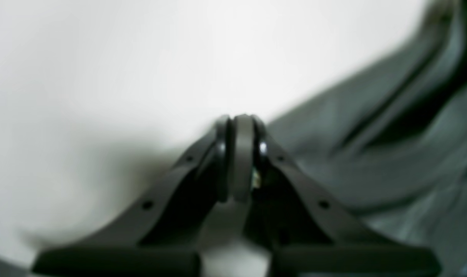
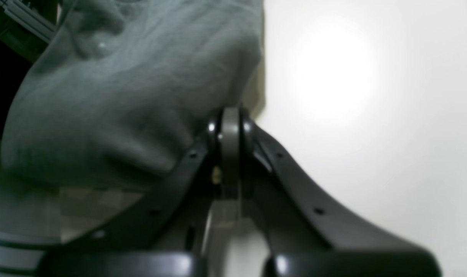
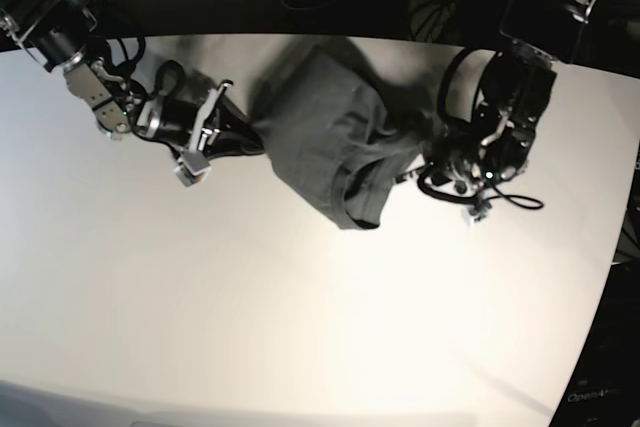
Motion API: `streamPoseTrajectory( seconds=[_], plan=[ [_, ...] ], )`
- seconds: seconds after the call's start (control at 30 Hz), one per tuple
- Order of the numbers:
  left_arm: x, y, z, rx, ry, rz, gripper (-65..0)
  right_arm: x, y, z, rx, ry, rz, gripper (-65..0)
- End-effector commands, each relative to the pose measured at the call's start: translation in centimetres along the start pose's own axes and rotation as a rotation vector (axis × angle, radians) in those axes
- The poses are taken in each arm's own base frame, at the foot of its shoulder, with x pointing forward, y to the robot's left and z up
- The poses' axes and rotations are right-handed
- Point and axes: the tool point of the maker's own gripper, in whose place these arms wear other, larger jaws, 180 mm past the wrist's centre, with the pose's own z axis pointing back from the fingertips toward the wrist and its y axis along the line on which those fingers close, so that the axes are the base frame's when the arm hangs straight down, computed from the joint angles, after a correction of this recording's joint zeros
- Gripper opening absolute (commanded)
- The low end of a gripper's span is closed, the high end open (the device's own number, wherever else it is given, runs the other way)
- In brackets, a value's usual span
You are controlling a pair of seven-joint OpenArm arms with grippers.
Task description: Fold the T-shirt properly
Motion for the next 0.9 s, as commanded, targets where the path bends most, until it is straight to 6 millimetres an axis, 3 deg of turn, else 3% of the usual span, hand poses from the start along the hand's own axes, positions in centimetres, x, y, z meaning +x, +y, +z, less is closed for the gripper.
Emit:
streamPoseTrajectory(
  seconds=[0.0, 0.27, 0.4, 0.53, 0.67, 0.77, 0.87],
  plan=[
    [-1.8, 1.6, -1.4, 0.064, 0.066, 0.014, -61.9, -13.8, -0.4, 5.0, -0.033, 0.682, 0.122, -64.9],
    [0.0, -3.5, -3.5, 0.069, 0.008, -0.082, -61.9, -15.1, 0.0, 5.9, -0.03, 0.725, 0.108, -64.9],
    [0.5, -5.5, -3.5, 0.054, 0.007, -0.097, -61.9, -14.8, -1.3, 7.1, -0.068, 0.721, 0.1, -64.9],
    [1.4, -5.8, -2.9, 0.039, -0.013, -0.096, -61.9, -13.3, -4.0, 8.6, -0.156, 0.683, 0.081, -64.9],
    [2.4, -4.8, -1.3, 0.012, -0.068, -0.113, -61.9, -10.2, -7.4, 10.0, -0.26, 0.606, 0.07, -64.9],
    [2.2, -2.6, 0.0, -0.013, -0.062, -0.078, -61.9, -7.2, -9.2, 11.3, -0.331, 0.525, 0.079, -64.9],
    [2.5, 0.0, 2.0, -0.029, -0.077, -0.027, -61.9, -4.6, -9.8, 12.6, -0.385, 0.444, 0.096, -64.9]
  ],
)
